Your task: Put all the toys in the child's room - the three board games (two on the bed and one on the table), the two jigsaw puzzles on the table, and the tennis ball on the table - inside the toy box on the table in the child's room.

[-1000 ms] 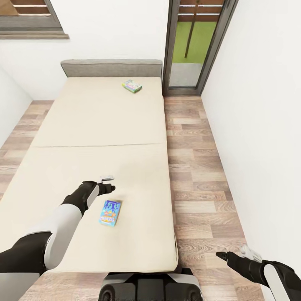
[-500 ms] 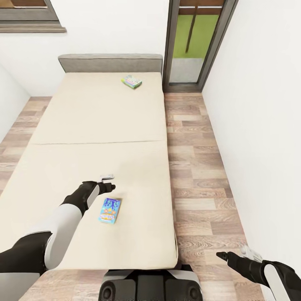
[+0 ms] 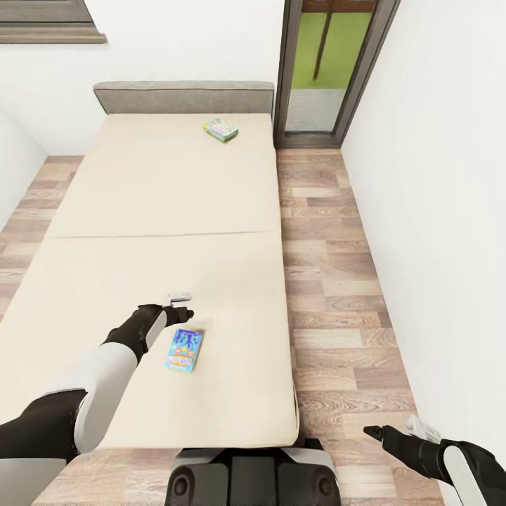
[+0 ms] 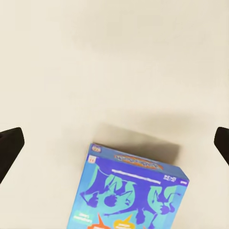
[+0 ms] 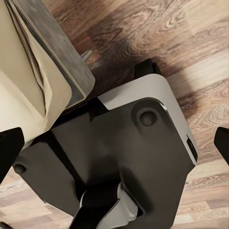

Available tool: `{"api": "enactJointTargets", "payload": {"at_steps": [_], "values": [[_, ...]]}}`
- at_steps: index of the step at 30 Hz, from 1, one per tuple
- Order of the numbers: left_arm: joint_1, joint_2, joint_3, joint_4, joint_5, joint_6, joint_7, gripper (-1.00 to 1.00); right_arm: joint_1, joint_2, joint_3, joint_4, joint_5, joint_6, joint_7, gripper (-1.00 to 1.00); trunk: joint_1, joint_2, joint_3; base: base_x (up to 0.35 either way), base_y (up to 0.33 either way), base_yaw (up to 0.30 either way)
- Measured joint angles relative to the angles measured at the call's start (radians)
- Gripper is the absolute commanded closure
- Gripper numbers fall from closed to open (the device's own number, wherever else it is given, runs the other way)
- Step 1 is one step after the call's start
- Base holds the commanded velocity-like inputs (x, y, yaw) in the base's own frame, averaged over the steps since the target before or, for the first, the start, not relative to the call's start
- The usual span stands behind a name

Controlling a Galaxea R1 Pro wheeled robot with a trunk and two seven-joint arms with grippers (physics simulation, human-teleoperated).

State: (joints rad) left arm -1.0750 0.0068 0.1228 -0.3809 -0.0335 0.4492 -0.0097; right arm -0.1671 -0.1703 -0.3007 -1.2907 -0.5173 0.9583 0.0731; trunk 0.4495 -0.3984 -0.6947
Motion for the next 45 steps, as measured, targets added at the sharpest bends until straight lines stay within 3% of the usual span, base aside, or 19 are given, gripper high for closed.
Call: {"api": "enactJointTargets", "payload": {"at_steps": [45], "values": [[-0.001,0.000,0.002,-0.031,0.000,0.000,0.000,-1.00,0.000,0.000,0.000,0.001,0.000,0.000,-0.001,-1.00,0.000,0.000,-0.073,0.000,0.000,0.000]]}}
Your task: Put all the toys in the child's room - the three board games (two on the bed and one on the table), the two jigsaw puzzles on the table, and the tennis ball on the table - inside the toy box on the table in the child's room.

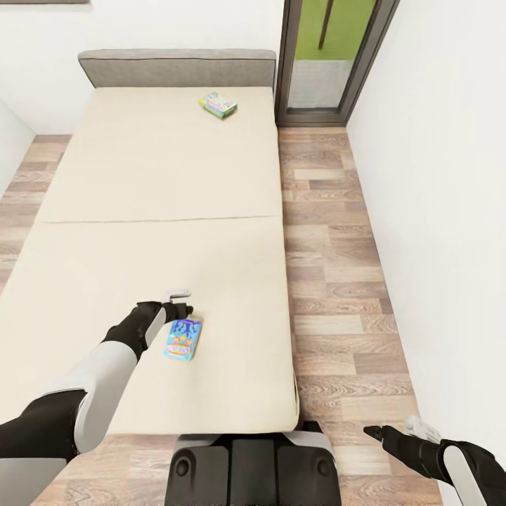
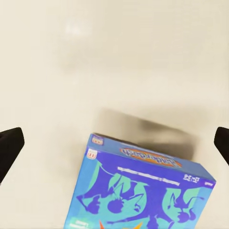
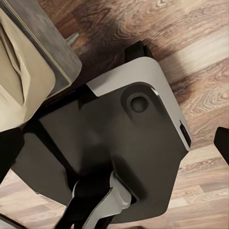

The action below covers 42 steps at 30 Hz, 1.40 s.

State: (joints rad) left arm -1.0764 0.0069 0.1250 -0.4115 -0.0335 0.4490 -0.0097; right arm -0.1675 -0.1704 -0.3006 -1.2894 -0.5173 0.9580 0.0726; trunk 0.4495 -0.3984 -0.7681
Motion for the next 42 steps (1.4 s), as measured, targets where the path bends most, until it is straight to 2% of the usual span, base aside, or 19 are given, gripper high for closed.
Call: {"api": "enactJointTargets", "payload": {"at_steps": [42], "values": [[0.000,-0.002,0.000,-0.015,0.000,-0.001,0.000,-1.00,0.001,-0.002,0.000,0.000,0.000,-0.001,0.000,-1.00,0.000,0.000,-0.069,0.000,0.000,0.000]]}}
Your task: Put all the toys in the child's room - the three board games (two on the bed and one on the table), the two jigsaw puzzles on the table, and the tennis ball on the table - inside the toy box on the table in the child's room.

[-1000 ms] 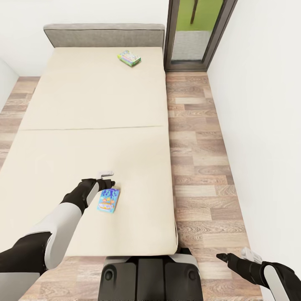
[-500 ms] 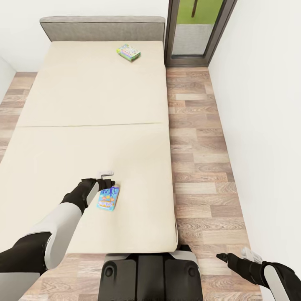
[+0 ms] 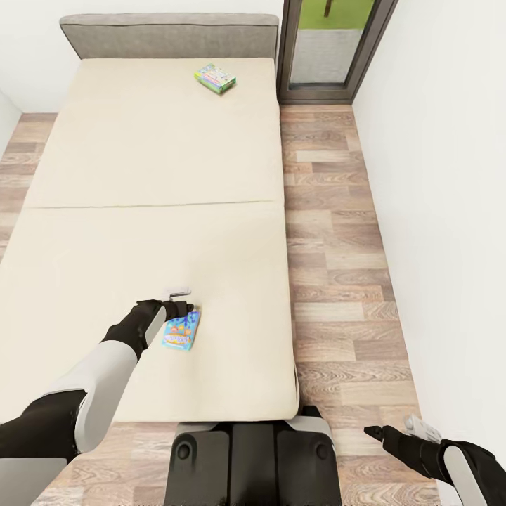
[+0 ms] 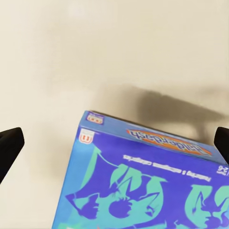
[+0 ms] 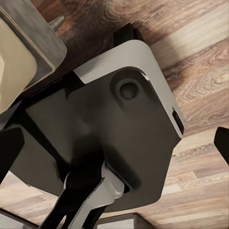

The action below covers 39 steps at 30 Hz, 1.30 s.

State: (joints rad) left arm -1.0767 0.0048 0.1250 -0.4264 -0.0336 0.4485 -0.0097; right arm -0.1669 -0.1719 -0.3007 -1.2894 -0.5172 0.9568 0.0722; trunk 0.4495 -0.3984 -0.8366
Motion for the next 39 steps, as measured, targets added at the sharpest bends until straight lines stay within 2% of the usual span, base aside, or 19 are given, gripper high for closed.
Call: {"api": "enactJointTargets", "payload": {"at_steps": [18,32,39], "values": [[0.000,0.002,-0.001,-0.003,0.000,-0.018,-0.001,-1.00,0.000,0.000,0.000,0.000,0.000,-0.001,0.000,-1.00,0.000,0.000,-0.029,0.000,0.000,0.000],[0.000,0.001,-0.005,-0.003,0.000,-0.041,-0.003,-1.00,0.000,0.000,0.000,0.024,0.003,-0.003,0.000,-1.00,0.000,0.000,-0.032,-0.002,0.000,0.000],[0.000,0.001,-0.035,-0.003,0.000,-0.041,-0.002,-1.00,0.000,0.000,0.000,0.030,0.003,-0.003,0.000,-1.00,0.000,0.000,-0.032,-0.113,0.000,0.000]]}}
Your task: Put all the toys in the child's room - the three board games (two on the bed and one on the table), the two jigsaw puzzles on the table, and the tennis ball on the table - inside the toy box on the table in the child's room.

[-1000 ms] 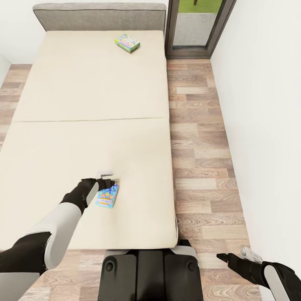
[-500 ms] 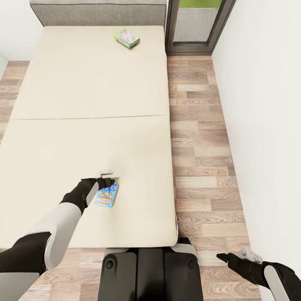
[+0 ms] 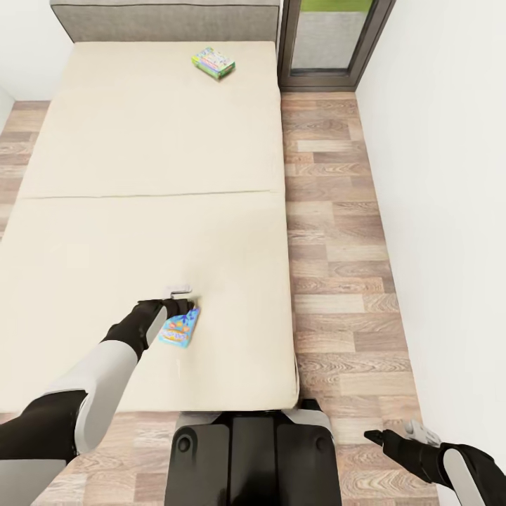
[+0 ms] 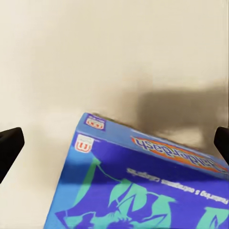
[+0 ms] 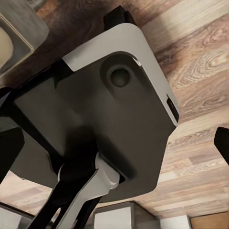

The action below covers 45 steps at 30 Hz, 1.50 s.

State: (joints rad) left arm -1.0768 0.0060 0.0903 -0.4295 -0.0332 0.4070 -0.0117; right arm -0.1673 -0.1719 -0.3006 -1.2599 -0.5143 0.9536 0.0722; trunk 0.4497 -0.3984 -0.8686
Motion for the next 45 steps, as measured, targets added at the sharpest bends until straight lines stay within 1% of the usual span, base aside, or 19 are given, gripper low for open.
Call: {"api": "enactJointTargets", "payload": {"at_steps": [4,8,19,26,45], "values": [[0.000,0.001,-0.023,0.000,0.000,0.000,0.000,-1.00,0.000,0.000,0.000,0.001,0.000,0.000,0.000,-1.00,0.000,0.000,0.000,-0.100,0.000,0.000],[0.000,0.000,-0.028,0.000,0.000,0.000,0.001,-1.00,0.000,0.000,0.000,0.001,0.000,0.000,0.000,-1.00,0.000,0.000,0.000,-0.020,0.000,0.000],[0.000,0.001,-0.029,0.000,0.000,0.000,0.000,-1.00,0.000,0.000,0.000,0.001,0.000,0.000,0.000,-1.00,0.000,0.000,0.000,-0.069,0.000,0.000],[0.000,0.001,-0.029,0.000,0.000,0.000,0.001,-1.00,0.000,0.000,0.000,0.001,0.000,0.000,0.000,-1.00,0.000,0.000,0.000,-0.150,0.000,0.000],[0.000,0.000,-0.030,0.002,0.000,-0.002,0.001,-1.00,0.000,0.000,0.000,0.001,0.000,0.000,0.000,-1.00,0.000,0.000,0.000,-0.061,0.000,0.000]]}}
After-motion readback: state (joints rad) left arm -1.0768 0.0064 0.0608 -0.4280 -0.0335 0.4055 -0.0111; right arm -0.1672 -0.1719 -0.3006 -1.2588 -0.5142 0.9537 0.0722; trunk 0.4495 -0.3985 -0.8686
